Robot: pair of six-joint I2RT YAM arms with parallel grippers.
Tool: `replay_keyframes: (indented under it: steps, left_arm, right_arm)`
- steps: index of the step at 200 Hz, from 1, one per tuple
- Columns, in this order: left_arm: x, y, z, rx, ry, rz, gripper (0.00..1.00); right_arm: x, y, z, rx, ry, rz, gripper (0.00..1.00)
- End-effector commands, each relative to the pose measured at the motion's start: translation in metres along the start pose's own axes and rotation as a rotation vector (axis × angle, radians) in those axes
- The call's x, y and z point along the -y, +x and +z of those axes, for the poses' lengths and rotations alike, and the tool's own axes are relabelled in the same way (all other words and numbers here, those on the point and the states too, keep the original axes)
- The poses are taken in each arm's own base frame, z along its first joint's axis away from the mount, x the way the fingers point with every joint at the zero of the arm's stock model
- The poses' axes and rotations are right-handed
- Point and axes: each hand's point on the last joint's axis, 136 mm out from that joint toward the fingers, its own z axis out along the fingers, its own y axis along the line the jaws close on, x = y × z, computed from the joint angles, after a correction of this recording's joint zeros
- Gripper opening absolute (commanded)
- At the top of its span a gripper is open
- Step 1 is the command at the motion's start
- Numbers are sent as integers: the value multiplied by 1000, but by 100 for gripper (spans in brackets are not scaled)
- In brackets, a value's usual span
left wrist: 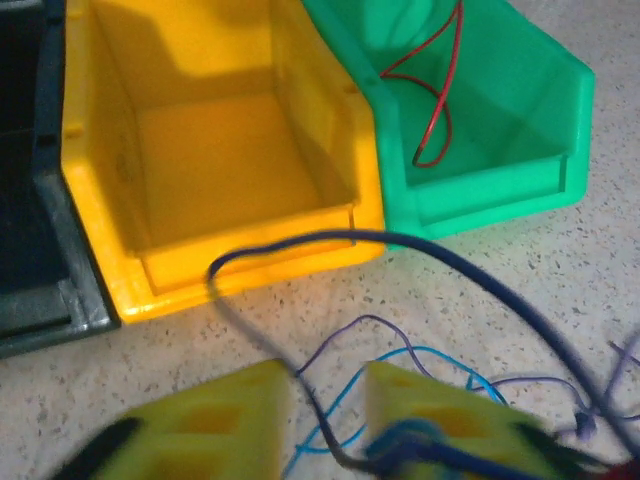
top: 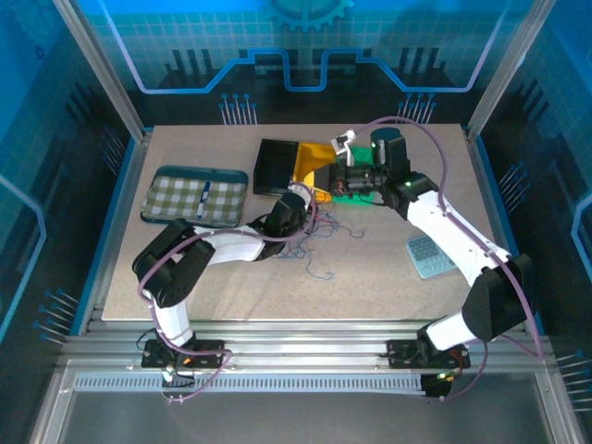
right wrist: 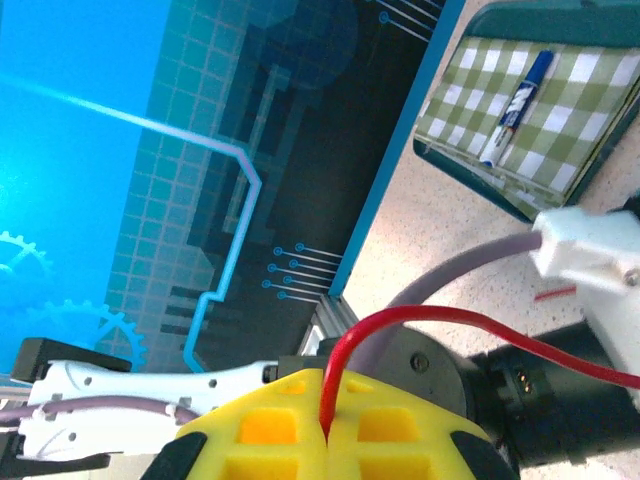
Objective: Untangle the cables
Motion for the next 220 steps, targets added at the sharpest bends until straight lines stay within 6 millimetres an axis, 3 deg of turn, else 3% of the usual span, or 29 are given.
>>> replay_keyframes:
  steps: [1, 28, 45, 82, 115, 159, 187, 220]
  left_arm:
    - [5, -15, 2, 21, 26, -26, 3]
    - [-3, -5, -10, -18, 15, -87, 0]
    - [-10, 9, -22, -65, 26, -155, 0]
    - [-30, 50, -37, -180, 3, -238, 0]
    - [-39, 72, -43, -244, -27, -237, 0]
    - [-42, 83, -45, -277, -41, -241, 0]
    - [-43, 86, -47, -285, -45, -249, 0]
    - [-45, 80, -48, -269, -58, -273, 0]
  right_arm:
    - [-5, 13, -3, -24, 3, -16, 0]
    - [-3, 7, -9, 8, 56, -43, 0]
    - [10, -2, -16, 62, 170, -58, 0]
    - [46, -27, -46, 198, 496, -103, 0]
    - [56, -50, -69, 289, 629, -141, 0]
    - [62, -82, -89, 395, 715, -179, 0]
    - [65, -99, -88, 404, 720, -221, 0]
    - [85, -118, -87, 390, 759, -227, 0]
